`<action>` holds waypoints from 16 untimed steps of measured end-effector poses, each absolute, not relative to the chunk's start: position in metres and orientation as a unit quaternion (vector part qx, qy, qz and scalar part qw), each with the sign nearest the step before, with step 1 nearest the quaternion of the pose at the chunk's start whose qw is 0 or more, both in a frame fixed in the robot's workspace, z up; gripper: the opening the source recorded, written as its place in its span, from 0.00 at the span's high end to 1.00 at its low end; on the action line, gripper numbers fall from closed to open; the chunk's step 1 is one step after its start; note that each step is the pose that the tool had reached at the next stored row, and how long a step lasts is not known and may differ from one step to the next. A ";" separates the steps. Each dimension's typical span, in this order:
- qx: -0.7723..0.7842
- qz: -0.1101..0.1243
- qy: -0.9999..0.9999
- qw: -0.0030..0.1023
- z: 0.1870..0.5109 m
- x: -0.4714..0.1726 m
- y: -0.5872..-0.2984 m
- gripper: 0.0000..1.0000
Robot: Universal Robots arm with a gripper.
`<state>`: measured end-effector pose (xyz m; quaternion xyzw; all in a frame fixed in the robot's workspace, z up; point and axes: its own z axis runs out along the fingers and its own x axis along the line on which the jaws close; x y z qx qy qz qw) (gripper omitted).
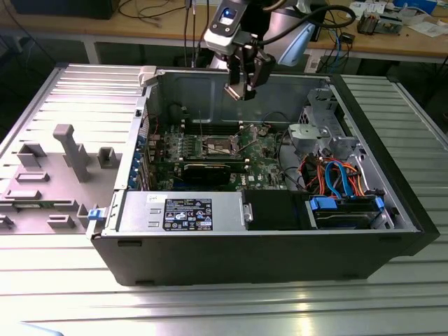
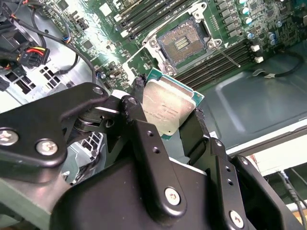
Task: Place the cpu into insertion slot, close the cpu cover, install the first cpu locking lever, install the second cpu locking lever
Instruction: 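Place the cpu into insertion slot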
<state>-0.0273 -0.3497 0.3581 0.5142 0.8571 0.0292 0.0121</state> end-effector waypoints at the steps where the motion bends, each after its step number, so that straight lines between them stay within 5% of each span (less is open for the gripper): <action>1: 0.517 0.029 0.855 0.012 0.358 -0.027 -0.350 0.45; 16: 0.566 0.028 0.824 0.014 0.358 -0.027 -0.350 0.45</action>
